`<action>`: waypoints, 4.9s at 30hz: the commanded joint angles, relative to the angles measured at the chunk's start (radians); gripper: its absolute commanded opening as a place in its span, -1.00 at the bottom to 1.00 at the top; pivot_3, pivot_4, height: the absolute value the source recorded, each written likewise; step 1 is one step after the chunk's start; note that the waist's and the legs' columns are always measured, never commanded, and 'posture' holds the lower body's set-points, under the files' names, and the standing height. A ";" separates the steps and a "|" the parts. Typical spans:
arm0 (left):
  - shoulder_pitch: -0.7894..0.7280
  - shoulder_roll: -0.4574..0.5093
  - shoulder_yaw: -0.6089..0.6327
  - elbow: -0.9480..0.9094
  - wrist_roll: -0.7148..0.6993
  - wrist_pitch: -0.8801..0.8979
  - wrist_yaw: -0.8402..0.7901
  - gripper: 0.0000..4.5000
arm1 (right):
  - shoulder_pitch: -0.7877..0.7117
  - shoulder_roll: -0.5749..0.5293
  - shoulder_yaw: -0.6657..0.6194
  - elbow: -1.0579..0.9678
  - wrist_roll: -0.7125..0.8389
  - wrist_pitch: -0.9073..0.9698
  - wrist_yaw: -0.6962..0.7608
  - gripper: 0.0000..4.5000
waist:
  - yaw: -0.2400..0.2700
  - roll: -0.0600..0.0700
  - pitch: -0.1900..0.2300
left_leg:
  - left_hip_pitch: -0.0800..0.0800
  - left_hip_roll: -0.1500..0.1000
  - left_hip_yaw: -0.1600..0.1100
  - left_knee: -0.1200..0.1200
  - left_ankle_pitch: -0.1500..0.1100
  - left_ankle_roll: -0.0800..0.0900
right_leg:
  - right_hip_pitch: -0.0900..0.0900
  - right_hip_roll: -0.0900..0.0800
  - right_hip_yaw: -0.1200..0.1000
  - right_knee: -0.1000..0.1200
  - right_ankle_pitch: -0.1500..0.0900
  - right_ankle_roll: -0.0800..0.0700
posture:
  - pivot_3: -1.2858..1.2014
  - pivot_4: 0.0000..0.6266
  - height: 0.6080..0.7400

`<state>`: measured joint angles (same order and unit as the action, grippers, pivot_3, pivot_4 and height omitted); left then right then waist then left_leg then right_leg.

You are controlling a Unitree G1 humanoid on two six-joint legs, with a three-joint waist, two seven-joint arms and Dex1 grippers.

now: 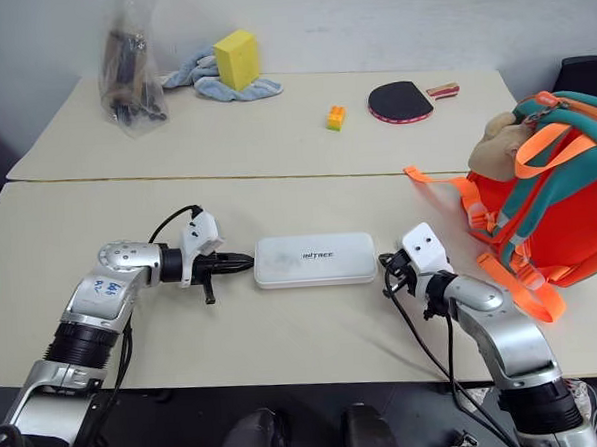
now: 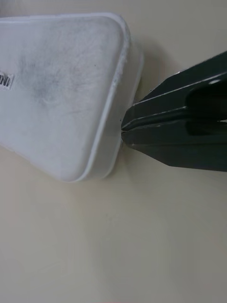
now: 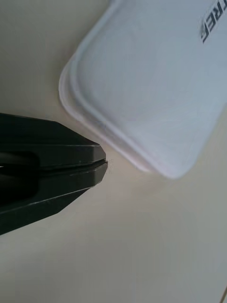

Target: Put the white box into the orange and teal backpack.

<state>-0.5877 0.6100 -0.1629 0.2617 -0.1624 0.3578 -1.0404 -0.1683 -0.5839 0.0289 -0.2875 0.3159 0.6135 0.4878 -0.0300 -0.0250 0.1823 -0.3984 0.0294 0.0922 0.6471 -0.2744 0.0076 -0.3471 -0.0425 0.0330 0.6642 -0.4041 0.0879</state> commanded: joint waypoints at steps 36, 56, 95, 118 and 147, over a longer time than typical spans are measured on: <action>-0.248 -0.215 0.053 0.274 -0.245 0.929 0.044 0.99 | -0.039 0.052 -0.004 0.085 -0.139 -0.143 0.016 -1.00 | 0.016 0.001 -0.002 | -0.005 -0.002 0.000 0.008 0.002 0.000 | -0.008 -0.002 0.000 0.014 0.000 0.000 | 0.03 -0.52 1.00; -0.278 -0.278 0.123 0.248 -0.336 0.941 0.031 0.01 | 0.032 0.106 -0.015 0.020 -0.166 -0.151 -0.055 -1.00 | 0.025 0.001 -0.002 | -0.006 -0.001 0.000 0.009 0.002 -0.001 | -0.008 -0.001 0.000 0.013 0.000 0.000 | 0.03 -0.52 1.00; -0.232 -0.129 0.301 0.007 -0.513 0.721 0.071 -0.40 | -0.178 -0.025 -0.552 0.126 0.175 0.030 -0.146 0.55 | 0.003 0.003 -0.001 | -0.008 -0.001 0.001 0.002 0.005 -0.004 | -0.013 0.000 0.002 0.011 0.000 0.000 | 0.03 -0.52 1.00; -0.395 -0.027 0.375 0.127 -0.500 0.525 0.042 -0.40 | -0.213 -0.488 -0.595 -0.228 0.963 0.410 0.433 -0.99 | 0.002 0.000 0.003 | -0.009 0.000 0.000 0.002 0.005 -0.003 | -0.013 0.001 0.000 0.009 0.000 0.000 | 0.03 -0.52 1.00; -0.376 0.117 0.192 -0.054 -0.486 0.328 -0.421 -0.40 | 0.179 -0.568 -0.885 -0.349 1.114 0.471 0.465 -0.99 | 0.008 -0.002 0.004 | -0.009 -0.001 -0.002 0.005 0.003 0.001 | -0.007 0.000 -0.001 0.003 0.000 0.000 | 0.03 -0.52 1.00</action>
<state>-0.9497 0.7244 0.0272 0.2481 -0.6529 0.7133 -1.4433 0.0127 -1.1619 -0.8147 -0.6315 1.4413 1.1129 0.9585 -0.0218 -0.0274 0.1864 -0.4078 0.0288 0.0900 0.6519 -0.2718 0.0090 -0.3542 -0.0428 0.0319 0.6673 -0.4039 0.0884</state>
